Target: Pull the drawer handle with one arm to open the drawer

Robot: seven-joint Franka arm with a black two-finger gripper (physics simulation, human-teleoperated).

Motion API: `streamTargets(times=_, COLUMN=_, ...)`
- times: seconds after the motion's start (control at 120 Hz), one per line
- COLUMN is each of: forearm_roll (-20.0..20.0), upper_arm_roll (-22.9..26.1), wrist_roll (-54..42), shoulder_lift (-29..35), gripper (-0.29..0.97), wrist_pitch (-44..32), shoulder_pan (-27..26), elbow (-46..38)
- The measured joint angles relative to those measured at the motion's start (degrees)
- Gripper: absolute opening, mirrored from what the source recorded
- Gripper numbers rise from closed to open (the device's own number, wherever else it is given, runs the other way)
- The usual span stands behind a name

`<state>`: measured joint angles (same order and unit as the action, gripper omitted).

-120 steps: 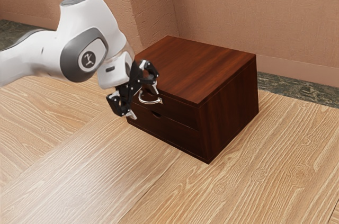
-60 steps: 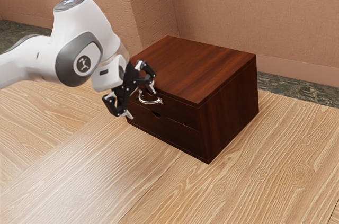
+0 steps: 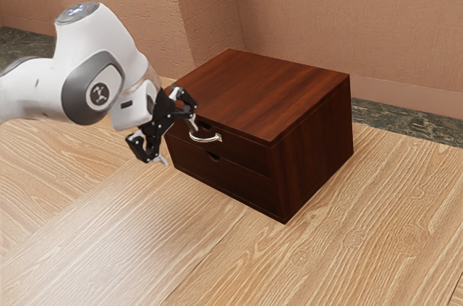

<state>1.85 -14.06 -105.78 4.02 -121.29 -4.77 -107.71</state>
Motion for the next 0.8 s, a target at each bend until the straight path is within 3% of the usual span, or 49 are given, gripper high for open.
streamTargets(times=0.35, forearm_roll=0.1, upper_arm_roll=0.0, wrist_roll=-0.5, shoulder_lift=-0.3, gripper=0.66, wrist_pitch=-1.4, shoulder_pan=0.1, elbow=-1.4)
streamTargets(times=0.8, forearm_roll=0.1, upper_arm_roll=0.0, wrist_roll=-0.8, shoulder_lift=0.0, gripper=0.23, wrist_pitch=-2.0, shoulder_pan=-0.1, elbow=-1.9)
